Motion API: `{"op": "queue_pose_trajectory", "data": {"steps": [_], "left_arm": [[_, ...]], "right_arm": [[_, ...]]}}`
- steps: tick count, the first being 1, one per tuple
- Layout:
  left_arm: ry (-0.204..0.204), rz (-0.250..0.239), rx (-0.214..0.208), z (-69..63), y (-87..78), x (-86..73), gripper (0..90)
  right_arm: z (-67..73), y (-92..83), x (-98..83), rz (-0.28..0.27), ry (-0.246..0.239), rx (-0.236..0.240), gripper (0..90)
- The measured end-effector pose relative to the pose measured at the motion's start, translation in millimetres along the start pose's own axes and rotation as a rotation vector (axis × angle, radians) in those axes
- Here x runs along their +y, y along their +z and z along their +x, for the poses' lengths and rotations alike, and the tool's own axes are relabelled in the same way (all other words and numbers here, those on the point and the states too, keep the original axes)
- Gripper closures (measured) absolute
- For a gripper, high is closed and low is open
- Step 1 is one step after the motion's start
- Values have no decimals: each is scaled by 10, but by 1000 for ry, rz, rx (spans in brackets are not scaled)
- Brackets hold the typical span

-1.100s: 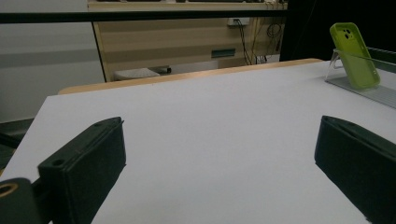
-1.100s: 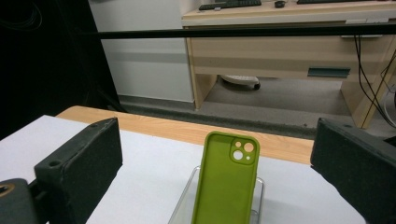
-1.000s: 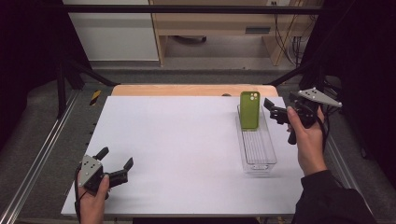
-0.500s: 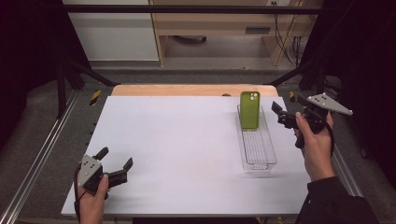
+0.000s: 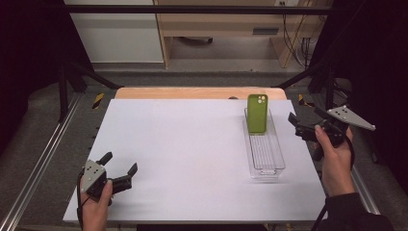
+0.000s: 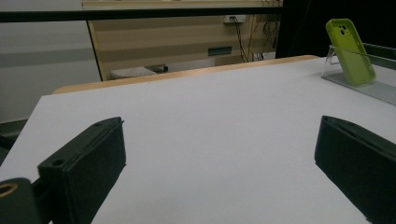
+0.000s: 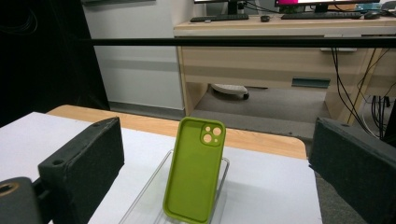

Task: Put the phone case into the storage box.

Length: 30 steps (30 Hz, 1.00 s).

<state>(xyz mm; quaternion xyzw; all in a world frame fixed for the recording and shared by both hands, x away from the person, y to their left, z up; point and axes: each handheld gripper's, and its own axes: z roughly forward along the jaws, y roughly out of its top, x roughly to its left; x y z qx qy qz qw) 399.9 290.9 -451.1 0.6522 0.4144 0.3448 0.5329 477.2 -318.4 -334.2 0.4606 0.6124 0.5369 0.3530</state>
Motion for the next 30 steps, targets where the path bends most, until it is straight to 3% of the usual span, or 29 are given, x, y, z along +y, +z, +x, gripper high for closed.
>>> {"op": "queue_pose_trajectory", "data": {"steps": [30], "left_arm": [[7,0,-10,-10,-19,-3,16]], "right_arm": [[-93,-217,-239,-10,-31,-6,33]]}}
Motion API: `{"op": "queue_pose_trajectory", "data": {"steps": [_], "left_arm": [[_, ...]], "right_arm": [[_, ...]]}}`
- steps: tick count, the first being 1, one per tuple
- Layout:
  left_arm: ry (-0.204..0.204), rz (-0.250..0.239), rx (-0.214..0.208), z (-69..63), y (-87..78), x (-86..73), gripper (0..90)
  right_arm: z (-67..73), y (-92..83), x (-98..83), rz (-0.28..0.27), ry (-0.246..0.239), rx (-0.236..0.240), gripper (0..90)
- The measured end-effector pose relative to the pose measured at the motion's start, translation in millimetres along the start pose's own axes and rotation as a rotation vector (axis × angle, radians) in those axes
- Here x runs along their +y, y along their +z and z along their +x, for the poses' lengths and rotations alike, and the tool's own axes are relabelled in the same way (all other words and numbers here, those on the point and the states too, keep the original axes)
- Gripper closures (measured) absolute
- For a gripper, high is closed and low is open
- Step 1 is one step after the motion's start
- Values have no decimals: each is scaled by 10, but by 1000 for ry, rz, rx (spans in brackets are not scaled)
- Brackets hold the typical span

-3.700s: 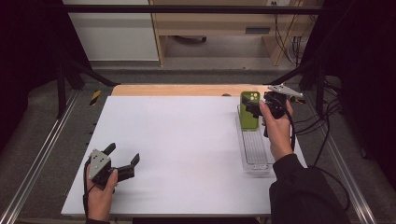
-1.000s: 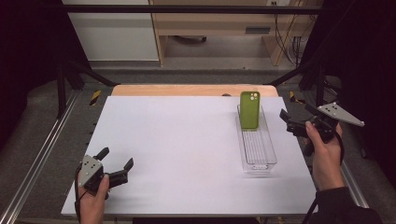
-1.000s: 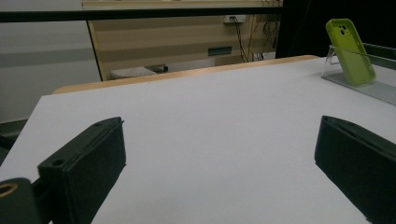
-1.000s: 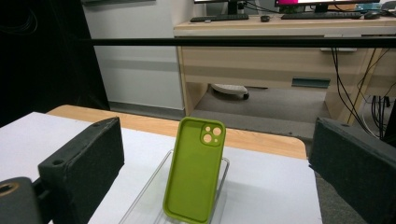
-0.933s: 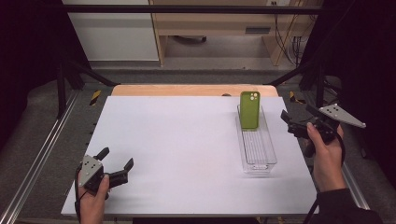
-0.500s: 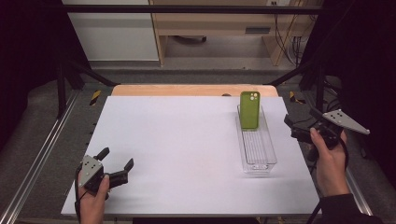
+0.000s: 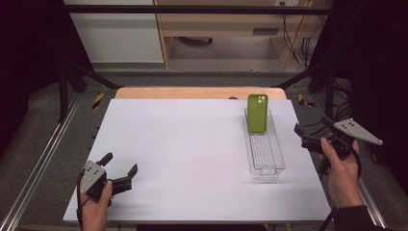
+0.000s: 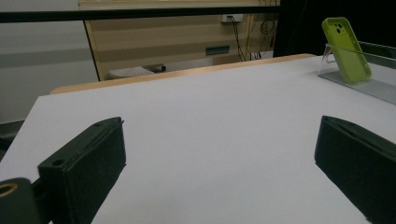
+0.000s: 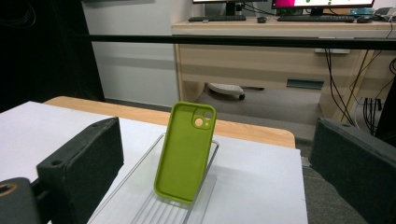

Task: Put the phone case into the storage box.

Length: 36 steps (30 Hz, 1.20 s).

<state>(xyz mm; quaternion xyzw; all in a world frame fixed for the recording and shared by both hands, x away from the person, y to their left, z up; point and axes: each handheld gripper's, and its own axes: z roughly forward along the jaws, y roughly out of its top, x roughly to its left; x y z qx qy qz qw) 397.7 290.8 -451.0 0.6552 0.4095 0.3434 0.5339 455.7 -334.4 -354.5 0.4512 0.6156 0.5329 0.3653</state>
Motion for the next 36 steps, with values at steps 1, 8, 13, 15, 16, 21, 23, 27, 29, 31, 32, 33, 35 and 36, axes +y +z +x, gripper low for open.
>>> {"op": "queue_pose_trajectory", "data": {"steps": [1,8,13,15,16,21,23,27,29,31,32,33,35,36], "left_arm": [[2,0,-2,0,-2,0,16],[7,1,-6,-2,0,0,16],[4,-1,-8,1,-1,0,16],[6,0,-8,1,0,0,16],[6,0,-8,1,0,-1,16],[7,0,-8,0,-1,0,16],[6,-3,-9,-2,-2,1,16],[6,-3,-10,-4,-1,1,16],[7,-4,-11,-6,-2,2,16],[8,-4,-11,-7,-2,2,16],[8,-3,-12,-7,-3,3,16],[9,-3,-12,-6,-4,3,16],[9,-3,-12,-7,-3,3,16],[10,-3,-13,-7,-3,3,16]], "right_arm": [[0,-7,-9,0,-3,2,33],[6,-60,-90,-8,-5,11,29],[16,-78,-147,-5,-16,20,28],[29,-86,-171,-1,-24,22,27],[35,-89,-182,-1,-27,23,27],[70,-101,-233,1,-32,34,27],[84,-104,-247,4,-32,39,27],[109,-111,-280,2,-38,48,27],[122,-119,-298,5,-39,54,27],[133,-123,-314,8,-39,58,27],[136,-126,-322,8,-42,60,27],[140,-128,-327,8,-42,61,27],[149,-135,-345,14,-40,64,27],[151,-137,-354,14,-42,65,27]]}}
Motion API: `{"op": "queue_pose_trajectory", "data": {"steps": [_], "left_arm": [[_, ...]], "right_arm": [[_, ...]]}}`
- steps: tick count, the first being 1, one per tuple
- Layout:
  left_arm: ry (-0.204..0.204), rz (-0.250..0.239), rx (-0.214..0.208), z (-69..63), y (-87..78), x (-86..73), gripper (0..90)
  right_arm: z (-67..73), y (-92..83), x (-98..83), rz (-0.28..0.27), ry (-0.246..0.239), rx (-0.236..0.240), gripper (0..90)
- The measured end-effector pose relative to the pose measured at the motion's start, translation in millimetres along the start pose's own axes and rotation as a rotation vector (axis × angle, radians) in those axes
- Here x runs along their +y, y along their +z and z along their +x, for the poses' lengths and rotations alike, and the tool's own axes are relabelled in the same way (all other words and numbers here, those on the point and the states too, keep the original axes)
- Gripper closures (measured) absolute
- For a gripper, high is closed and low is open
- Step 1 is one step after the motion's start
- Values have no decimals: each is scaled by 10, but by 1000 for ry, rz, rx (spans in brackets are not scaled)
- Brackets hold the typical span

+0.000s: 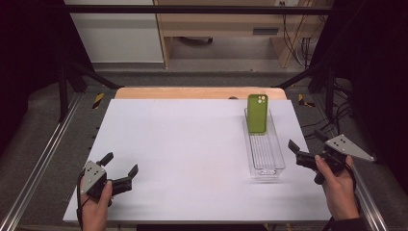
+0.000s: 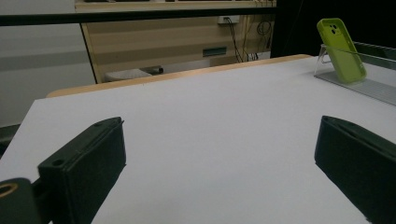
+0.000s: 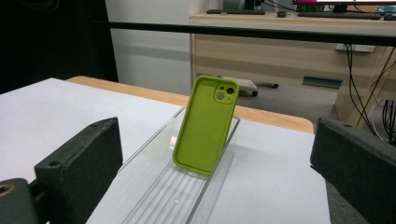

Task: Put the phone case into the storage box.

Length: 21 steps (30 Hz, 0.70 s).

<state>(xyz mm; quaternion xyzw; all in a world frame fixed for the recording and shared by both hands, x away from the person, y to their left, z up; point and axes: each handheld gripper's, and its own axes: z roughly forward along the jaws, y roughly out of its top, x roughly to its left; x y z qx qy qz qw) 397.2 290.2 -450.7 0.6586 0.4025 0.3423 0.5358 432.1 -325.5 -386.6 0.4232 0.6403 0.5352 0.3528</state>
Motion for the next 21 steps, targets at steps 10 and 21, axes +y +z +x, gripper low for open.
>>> {"op": "queue_pose_trajectory", "data": {"steps": [10,21], "left_arm": [[0,-2,-2,-5,0,1,16],[3,-3,-6,-11,-2,5,16]], "right_arm": [[29,-37,-86,0,6,5,27],[31,-82,-184,-7,8,1,27]]}}
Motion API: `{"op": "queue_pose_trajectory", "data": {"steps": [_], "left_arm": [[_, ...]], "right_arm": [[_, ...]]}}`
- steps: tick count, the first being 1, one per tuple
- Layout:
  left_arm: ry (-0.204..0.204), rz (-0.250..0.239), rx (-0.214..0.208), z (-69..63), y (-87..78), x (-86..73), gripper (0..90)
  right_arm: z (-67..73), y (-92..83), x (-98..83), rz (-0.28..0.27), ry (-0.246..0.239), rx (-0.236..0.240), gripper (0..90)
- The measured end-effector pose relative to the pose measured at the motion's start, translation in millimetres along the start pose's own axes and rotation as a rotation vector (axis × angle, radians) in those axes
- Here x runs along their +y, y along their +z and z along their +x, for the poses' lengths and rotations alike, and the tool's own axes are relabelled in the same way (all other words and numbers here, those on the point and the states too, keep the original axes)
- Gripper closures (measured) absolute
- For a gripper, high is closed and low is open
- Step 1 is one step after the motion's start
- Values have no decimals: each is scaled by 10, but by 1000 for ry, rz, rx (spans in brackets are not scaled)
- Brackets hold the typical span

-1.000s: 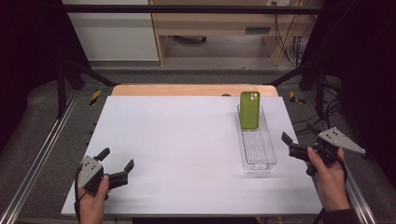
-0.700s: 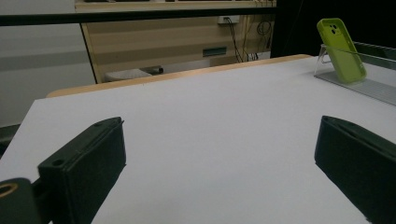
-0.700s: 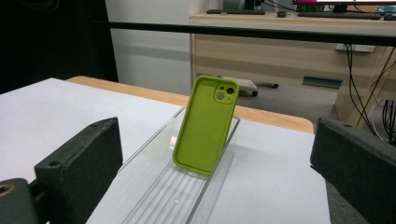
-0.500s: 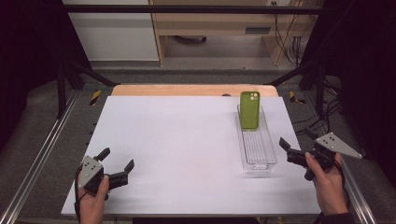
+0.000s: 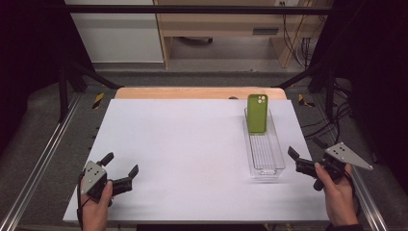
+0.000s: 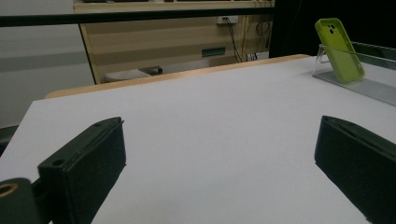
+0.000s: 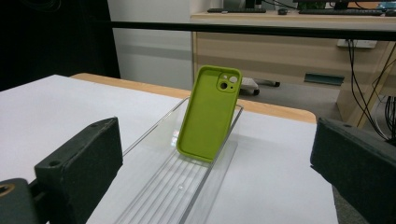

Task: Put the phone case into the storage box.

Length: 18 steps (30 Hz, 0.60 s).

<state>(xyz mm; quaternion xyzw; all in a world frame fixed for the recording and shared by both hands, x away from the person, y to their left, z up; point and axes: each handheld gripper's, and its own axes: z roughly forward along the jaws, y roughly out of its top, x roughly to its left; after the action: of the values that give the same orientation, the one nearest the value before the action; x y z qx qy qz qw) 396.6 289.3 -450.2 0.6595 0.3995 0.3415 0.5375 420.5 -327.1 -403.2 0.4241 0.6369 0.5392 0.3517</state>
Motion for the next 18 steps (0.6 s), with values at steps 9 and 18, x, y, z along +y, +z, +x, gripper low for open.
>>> {"op": "queue_pose_trajectory", "data": {"steps": [9,18], "left_arm": [[0,4,2,-6,3,-2,16],[-1,5,4,-4,-11,-6,16]], "right_arm": [[11,-25,-81,6,0,7,27],[44,-36,-170,6,1,22,28]]}}
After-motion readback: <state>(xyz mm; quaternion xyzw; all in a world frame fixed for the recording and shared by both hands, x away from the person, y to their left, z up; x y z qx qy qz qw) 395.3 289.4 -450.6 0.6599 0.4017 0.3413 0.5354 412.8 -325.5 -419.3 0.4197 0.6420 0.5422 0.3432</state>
